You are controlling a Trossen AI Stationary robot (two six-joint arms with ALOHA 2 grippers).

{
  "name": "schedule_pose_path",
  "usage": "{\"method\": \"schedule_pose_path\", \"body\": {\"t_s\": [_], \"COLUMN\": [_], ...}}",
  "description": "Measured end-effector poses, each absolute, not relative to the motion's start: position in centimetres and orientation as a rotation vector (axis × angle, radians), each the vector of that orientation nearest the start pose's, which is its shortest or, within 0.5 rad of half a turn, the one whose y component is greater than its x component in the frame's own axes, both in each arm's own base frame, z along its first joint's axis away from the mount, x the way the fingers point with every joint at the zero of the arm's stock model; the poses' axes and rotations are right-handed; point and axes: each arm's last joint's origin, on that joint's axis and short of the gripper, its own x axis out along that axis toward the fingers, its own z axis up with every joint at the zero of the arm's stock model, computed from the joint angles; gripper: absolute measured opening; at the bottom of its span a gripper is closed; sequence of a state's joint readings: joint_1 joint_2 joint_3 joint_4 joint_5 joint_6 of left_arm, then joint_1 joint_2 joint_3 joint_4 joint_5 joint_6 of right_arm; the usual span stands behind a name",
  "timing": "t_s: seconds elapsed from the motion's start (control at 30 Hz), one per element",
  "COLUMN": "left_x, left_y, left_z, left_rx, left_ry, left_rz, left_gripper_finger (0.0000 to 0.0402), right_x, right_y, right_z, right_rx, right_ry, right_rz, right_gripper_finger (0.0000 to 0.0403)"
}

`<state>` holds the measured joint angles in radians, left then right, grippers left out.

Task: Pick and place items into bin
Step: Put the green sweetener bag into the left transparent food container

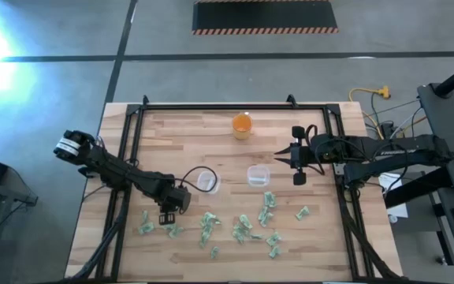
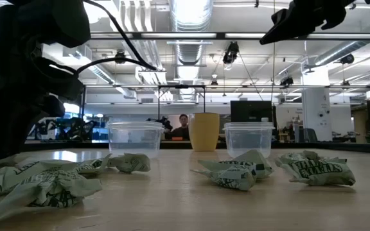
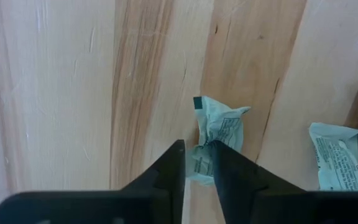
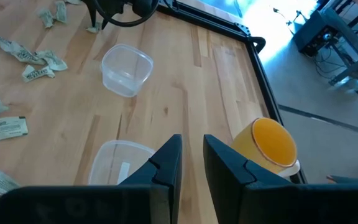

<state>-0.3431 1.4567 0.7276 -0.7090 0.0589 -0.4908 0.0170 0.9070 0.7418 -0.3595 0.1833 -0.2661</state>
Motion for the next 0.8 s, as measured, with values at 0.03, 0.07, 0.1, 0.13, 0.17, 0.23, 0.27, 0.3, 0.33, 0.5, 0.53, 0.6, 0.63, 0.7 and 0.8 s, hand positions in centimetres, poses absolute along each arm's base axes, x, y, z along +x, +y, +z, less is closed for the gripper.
{"method": "schedule_pose_path", "body": {"t_s": [0.03,0.07,0.1,0.13,0.17,0.23,0.27,0.3,0.33,0.5,0.53,0.6,0.63,0.7,0.8], "left_x": [21.24,21.30,21.36,21.42,21.49,21.46,21.45,21.44,21.42,21.39,21.38,21.37,21.36,21.36,21.38], "left_y": [-7.77,-7.79,-7.81,-7.83,-7.86,-7.85,-7.84,-7.83,-7.81,-7.73,-7.71,-7.67,-7.66,-7.66,-7.62], "left_z": [15.14,15.12,15.09,15.03,14.99,14.83,14.81,14.78,14.76,14.69,14.69,14.69,14.70,14.70,14.72], "left_rx": [-0.197,-0.199,-0.201,-0.204,-0.206,-0.205,-0.203,-0.203,-0.202,-0.180,-0.174,-0.168,-0.167,-0.166,-0.158], "left_ry": [1.461,1.453,1.443,1.433,1.423,1.417,1.416,1.416,1.417,1.405,1.403,1.402,1.402,1.402,1.397], "left_rz": [0.025,0.022,0.018,0.015,0.011,0.006,0.004,0.004,0.005,0.031,0.037,0.044,0.046,0.047,0.059], "left_gripper_finger": [0.0057,0.0057,0.0056,0.0056,0.0056,0.0056,0.0056,0.0056,0.0056,0.0046,0.0038,0.0015,0.0008,0.0005,0.0002], "right_x": [19.21,19.22,19.21,19.20,19.20,19.20,19.20,19.20,19.20,19.24,19.26,19.29,19.29,19.29,19.29], "right_y": [-0.20,-0.20,-0.20,-0.20,-0.20,-0.20,-0.20,-0.19,-0.20,-0.19,-0.20,-0.20,-0.20,-0.19,-0.20], "right_z": [28.14,28.05,27.96,27.86,27.82,27.77,27.75,27.71,27.71,27.74,27.76,27.78,27.77,27.77,27.77], "right_rx": [-0.312,-0.312,-0.312,-0.312,-0.312,-0.312,-0.312,-0.312,-0.312,-0.312,-0.311,-0.311,-0.311,-0.312,-0.312], "right_ry": [0.542,0.543,0.546,0.549,0.550,0.549,0.550,0.551,0.551,0.542,0.538,0.533,0.533,0.533,0.533], "right_rz": [-0.092,-0.092,-0.091,-0.091,-0.091,-0.091,-0.091,-0.090,-0.091,-0.092,-0.093,-0.094,-0.094,-0.093,-0.093], "right_gripper_finger": [0.0057,0.0057,0.0057,0.0057,0.0057,0.0057,0.0057,0.0057,0.0057,0.0057,0.0057,0.0057,0.0057,0.0057,0.0057]}}
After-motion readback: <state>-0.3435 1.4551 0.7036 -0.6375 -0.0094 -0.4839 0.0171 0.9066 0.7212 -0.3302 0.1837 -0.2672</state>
